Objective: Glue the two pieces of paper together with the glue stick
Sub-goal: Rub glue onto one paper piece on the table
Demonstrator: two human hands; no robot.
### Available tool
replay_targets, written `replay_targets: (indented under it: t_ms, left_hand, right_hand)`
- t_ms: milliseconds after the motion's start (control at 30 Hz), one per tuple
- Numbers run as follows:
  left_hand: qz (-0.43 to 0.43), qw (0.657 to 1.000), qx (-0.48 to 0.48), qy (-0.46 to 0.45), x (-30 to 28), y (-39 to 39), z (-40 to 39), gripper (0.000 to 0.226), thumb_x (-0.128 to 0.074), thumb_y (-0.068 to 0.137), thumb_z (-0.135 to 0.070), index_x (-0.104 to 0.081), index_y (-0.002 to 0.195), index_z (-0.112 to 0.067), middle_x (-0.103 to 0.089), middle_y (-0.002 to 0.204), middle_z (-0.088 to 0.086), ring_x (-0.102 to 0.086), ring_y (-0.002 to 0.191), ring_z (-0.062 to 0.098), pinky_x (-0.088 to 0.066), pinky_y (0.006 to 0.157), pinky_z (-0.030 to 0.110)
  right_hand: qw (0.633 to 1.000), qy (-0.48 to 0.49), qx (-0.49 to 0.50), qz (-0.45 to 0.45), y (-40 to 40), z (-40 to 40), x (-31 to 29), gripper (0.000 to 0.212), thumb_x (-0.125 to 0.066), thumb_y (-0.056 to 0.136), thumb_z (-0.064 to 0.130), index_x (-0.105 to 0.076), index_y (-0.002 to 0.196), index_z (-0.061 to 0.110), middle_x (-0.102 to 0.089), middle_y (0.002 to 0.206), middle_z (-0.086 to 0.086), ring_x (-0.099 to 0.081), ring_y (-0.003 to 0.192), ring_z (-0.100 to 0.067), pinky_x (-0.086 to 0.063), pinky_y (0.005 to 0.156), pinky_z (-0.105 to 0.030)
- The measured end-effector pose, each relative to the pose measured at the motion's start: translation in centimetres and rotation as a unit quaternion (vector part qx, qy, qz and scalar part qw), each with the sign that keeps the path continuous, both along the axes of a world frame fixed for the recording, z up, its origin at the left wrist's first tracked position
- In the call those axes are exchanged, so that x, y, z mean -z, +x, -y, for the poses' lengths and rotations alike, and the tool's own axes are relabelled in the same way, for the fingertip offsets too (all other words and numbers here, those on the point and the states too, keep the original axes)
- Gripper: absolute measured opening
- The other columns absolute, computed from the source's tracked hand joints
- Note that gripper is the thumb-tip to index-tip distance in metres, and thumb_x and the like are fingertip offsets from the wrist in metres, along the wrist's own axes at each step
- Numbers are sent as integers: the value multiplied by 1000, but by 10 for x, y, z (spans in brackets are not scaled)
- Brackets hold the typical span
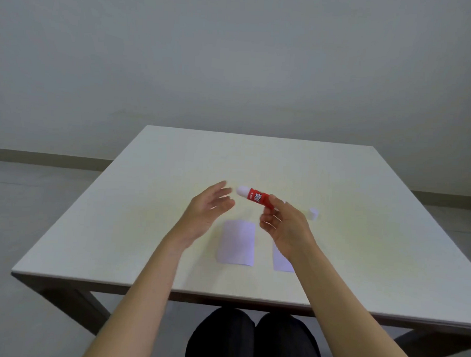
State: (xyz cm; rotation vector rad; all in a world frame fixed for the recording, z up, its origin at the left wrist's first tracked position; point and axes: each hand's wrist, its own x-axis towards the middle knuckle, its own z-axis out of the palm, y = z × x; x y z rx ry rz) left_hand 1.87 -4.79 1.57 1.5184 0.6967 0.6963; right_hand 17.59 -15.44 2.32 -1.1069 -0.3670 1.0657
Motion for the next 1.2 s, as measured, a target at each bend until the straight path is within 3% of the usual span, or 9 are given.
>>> replay_targets:
  t_ms: [100, 267, 333, 467, 600, 900, 967, 1067, 1200]
  left_hand:
    - [-179, 980, 22, 78, 17, -31, -16, 71, -69, 83, -31, -35, 145, -24, -43, 147, -8, -37, 138, 10, -29, 110, 27]
    - [-359, 884, 161, 253, 38, -34, -15, 94, -66, 78, -54, -10, 151, -34, -3, 158, -17, 9, 145, 5, 7, 116, 34]
    - [-383, 854, 174, 306, 38, -25, -15, 99, -64, 77, -57, -3, 151, -34, 4, 160, -16, 14, 147, 11, 13, 117, 43]
    - [-403, 839, 178, 320, 46, -17, -15, 99, -61, 76, -62, 0, 150, -38, 10, 160, -15, 18, 146, 13, 16, 116, 50]
    - [-431, 817, 185, 336, 52, -17, -17, 94, -56, 77, -66, -4, 151, -37, 13, 160, -11, 21, 146, 17, 17, 115, 51]
    - [-409, 833, 179, 326, 56, -16, -18, 87, -59, 74, -65, -17, 147, -45, 10, 161, -12, 20, 146, 13, 15, 116, 50]
    - [-403, 840, 175, 319, 57, -17, -19, 83, -60, 74, -65, -23, 145, -44, 9, 161, -13, 19, 146, 11, 14, 117, 49]
    - [-416, 831, 183, 321, 56, -17, -20, 90, -58, 73, -68, -15, 148, -44, 10, 161, -13, 20, 146, 11, 16, 116, 49]
    - [-429, 819, 193, 327, 54, -17, -21, 98, -56, 71, -71, -6, 150, -39, 12, 160, -11, 22, 145, 13, 18, 115, 48]
  right_hand:
    - [994, -40, 49, 84, 6, 1, 7, 16, -62, 88, 16, -58, 74, 9, -53, 67, -6, -50, 51, -22, -49, 52, -27]
    - [967, -43, 61, 242, -10, -6, 20, 16, -57, 90, 18, -58, 85, 3, -69, 79, -13, -65, 59, -23, -58, 62, -33]
    - [945, -37, 51, 321, -15, -8, 23, 14, -55, 90, 18, -59, 85, 6, -73, 76, -6, -69, 64, -18, -59, 66, -33]
    - [907, -40, 18, 418, -20, -10, 27, 7, -53, 90, 15, -57, 86, 11, -74, 75, 1, -70, 69, -9, -56, 70, -30]
    - [877, -45, -17, 479, -24, -10, 31, 6, -54, 90, 17, -56, 89, 12, -73, 79, -4, -68, 74, -16, -53, 70, -32]
    - [775, -5, -135, 618, -38, 8, 32, 10, -55, 90, 20, -59, 99, 19, -70, 88, 1, -62, 80, -16, -52, 74, -29]
    - [787, 5, -164, 595, -39, 11, 30, 7, -56, 88, 21, -59, 95, 20, -71, 82, 2, -63, 72, -10, -50, 68, -22]
    - [835, -2, -170, 524, -31, 7, 25, 6, -57, 87, 16, -62, 88, 13, -75, 77, 2, -69, 69, -8, -55, 68, -24]
    - [887, -44, -78, 454, -3, -7, 21, 9, -59, 90, 12, -63, 88, 4, -75, 78, -3, -72, 74, -17, -59, 76, -35]
